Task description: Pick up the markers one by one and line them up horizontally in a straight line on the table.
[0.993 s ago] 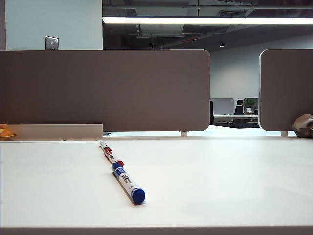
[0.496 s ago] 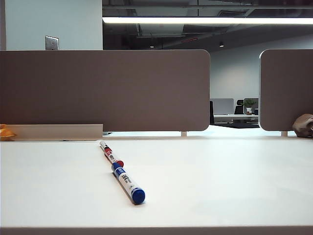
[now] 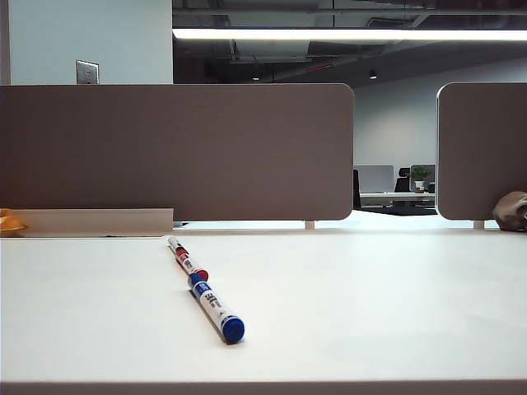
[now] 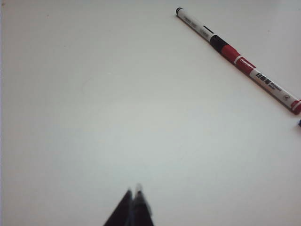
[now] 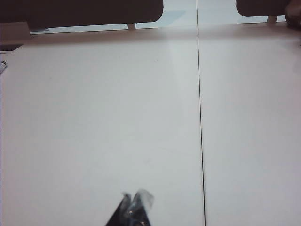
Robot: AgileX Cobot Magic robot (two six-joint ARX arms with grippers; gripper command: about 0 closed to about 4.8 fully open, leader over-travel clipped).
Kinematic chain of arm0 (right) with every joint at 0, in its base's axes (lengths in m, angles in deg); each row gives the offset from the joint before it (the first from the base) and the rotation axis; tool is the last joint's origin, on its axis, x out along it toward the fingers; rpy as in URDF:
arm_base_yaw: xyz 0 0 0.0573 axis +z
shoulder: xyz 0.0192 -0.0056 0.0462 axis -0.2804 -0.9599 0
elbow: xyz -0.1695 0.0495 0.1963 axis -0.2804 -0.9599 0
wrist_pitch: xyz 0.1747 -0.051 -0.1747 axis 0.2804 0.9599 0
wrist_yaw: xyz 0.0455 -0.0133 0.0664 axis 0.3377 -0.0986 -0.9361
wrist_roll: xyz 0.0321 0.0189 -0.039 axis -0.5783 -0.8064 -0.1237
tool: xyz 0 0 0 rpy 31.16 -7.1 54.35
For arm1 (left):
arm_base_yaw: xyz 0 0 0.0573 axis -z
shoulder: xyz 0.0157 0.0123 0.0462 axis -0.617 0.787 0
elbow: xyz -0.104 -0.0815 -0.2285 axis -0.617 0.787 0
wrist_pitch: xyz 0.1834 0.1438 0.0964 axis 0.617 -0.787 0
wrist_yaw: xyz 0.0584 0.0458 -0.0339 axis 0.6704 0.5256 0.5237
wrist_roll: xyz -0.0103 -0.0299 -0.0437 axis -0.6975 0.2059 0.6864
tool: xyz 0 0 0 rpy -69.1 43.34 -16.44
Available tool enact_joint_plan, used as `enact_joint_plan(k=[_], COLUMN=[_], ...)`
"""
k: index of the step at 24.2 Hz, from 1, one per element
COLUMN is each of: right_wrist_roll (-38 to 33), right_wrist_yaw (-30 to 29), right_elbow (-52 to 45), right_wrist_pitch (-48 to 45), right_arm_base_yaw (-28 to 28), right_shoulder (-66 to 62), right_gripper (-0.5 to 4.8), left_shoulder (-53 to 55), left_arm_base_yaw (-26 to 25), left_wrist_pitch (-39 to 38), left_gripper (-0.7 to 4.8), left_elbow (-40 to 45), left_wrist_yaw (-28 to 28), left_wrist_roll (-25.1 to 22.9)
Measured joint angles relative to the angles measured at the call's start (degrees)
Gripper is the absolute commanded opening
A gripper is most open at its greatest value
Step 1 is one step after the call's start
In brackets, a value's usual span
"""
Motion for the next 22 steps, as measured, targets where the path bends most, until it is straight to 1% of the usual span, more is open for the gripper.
enact_joint_plan(k=[7, 9, 12, 22], right_wrist_roll=[0.0, 0.0, 0.0, 0.0], right_wrist_yaw=[0.0, 0.0, 0.0, 0.0], right_elbow=[0.0, 0.0, 0.0, 0.0], right_wrist_pitch=[0.0, 0.0, 0.0, 0.0], right_arm_base_yaw=[0.0, 0.0, 0.0, 0.0], right_shoulder=[0.0, 0.0, 0.0, 0.0], right_gripper=[-0.01, -0.01, -0.01, -0.01], left_shoulder=[0.0, 0.0, 0.0, 0.0], left_arm_base_yaw=[0.0, 0.0, 0.0, 0.0], left_wrist_pitch=[1.6, 5.6, 7.9, 7.8], left_gripper=[-0.04, -0.04, -0.04, -0.04], left_elbow=[0.0, 0.0, 0.0, 0.0], left_wrist_yaw=[0.0, 0.0, 0.0, 0.0], left_wrist_roll=[0.0, 0.0, 0.0, 0.0])
